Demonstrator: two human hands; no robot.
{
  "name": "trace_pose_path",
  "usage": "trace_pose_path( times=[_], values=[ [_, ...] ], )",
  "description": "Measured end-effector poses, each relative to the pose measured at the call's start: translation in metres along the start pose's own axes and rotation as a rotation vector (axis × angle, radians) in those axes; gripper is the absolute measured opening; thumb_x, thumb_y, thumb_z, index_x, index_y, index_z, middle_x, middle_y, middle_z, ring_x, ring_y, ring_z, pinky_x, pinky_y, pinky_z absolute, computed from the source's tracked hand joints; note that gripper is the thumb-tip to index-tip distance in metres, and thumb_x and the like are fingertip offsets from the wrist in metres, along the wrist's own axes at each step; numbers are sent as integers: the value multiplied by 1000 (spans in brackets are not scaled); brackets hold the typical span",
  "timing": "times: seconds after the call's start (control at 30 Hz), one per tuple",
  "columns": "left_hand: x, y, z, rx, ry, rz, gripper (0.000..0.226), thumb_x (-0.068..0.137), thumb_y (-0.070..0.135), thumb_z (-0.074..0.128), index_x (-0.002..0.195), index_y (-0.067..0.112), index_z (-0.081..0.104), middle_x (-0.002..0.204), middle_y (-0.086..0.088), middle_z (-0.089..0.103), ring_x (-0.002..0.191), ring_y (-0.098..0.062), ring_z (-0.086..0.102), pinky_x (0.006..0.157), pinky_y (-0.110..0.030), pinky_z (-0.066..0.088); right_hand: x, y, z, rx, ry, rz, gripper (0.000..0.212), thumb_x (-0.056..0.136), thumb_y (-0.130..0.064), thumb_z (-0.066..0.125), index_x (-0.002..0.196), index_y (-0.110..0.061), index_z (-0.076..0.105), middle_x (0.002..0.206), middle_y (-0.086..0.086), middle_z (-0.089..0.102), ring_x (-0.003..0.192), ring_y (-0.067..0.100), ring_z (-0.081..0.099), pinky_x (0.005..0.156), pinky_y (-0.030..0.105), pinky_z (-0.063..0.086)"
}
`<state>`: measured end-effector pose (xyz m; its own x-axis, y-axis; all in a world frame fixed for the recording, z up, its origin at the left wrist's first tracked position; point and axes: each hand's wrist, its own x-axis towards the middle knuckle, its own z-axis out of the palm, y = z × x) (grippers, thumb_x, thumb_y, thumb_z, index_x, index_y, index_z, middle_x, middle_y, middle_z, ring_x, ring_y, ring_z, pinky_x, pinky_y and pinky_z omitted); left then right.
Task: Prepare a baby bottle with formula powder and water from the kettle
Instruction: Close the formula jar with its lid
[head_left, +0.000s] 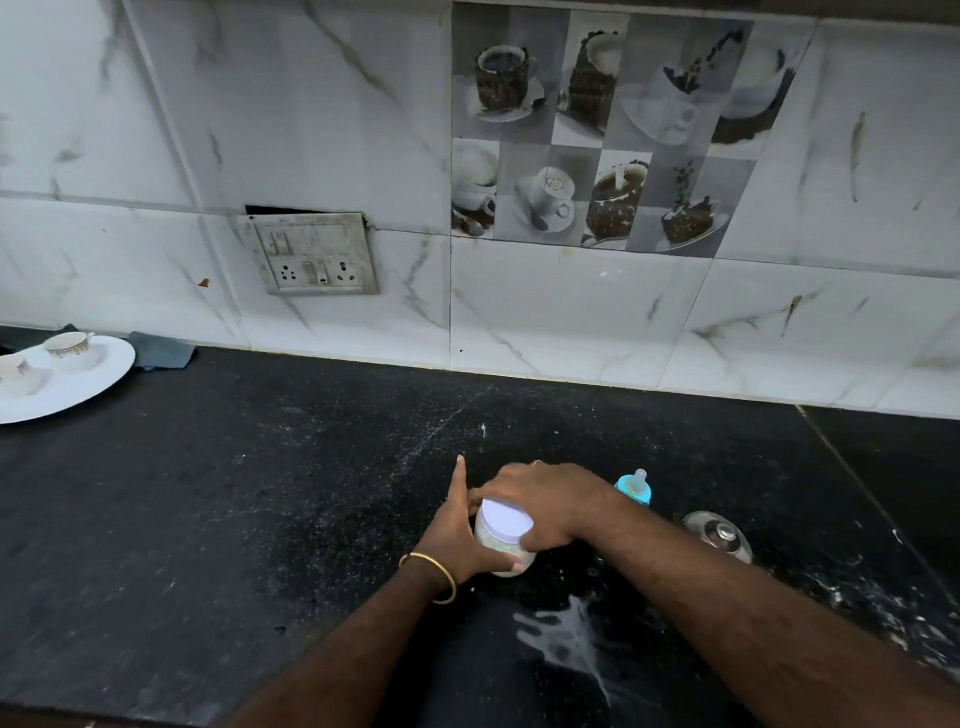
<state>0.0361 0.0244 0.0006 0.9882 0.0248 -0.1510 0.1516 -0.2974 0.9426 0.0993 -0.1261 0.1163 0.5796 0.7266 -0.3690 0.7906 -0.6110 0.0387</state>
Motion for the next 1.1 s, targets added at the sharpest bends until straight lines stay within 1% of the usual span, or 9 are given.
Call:
trace_pose_path(
  times=[0.1,0.23,0.37,0.5,0.63,0.77,0.9,1.03,1.1],
  values=[
    [1,1,0,8,-3,6,158,50,18,98,155,26,-19,123,13,59,118,0,56,107,-30,46,3,0,0,-21,106,123,76,79,-75,56,136,-26,47,127,2,59,112,25,61,83,41,49],
    [1,0,1,-11,6,-3,155,50,15,98,155,25,-15,124,15,58,122,0,54,109,-26,43,2,1,-3,-1,-32,29,89,72,-54,78,145,-43,30,134,-5,50,115,23,57,82,43,53],
    [1,0,1,15,-5,-1,152,51,15,97,157,24,-12,124,13,59,118,3,55,105,-25,47,4,1,-3,-37,25,173,82,76,-74,60,141,-29,41,129,2,59,112,25,61,86,42,51],
    [0,1,0,21,4,0,147,50,14,98,157,26,-3,122,21,56,114,16,50,95,-9,45,3,3,-3,18,-26,45,80,76,-48,79,143,-40,37,131,-2,52,116,24,57,82,42,53],
    [-1,6,1,66,26,10,133,41,28,98,150,25,21,126,11,58,119,-4,57,105,-32,49,4,1,3,56,8,70,73,79,-45,77,141,-33,41,129,2,52,114,24,56,78,37,47],
    [-4,6,3,85,68,16,113,38,32,96,134,28,38,123,9,61,116,-6,60,101,-34,53,4,-4,8,94,16,105,74,81,-45,75,144,-31,38,129,5,50,117,25,53,79,37,45],
    [-8,12,3,165,75,-10,110,46,25,97,135,30,33,126,12,57,121,-10,57,100,-25,49,1,0,22,238,70,140,79,80,-48,74,147,-35,34,132,3,47,122,26,50,90,42,50],
    [-6,35,3,324,1,-25,136,47,35,98,154,14,17,152,-1,39,141,-19,38,115,-32,35,-24,14,35,538,167,176,104,76,-53,75,158,-36,13,150,0,37,136,24,41,106,44,44],
    [-1,47,7,459,2,-22,132,51,46,95,155,13,20,157,-2,32,146,-21,29,120,-33,24,-46,30,40,653,351,202,89,79,-47,76,154,-36,30,143,-5,43,131,18,48,105,38,44]
  ],
)
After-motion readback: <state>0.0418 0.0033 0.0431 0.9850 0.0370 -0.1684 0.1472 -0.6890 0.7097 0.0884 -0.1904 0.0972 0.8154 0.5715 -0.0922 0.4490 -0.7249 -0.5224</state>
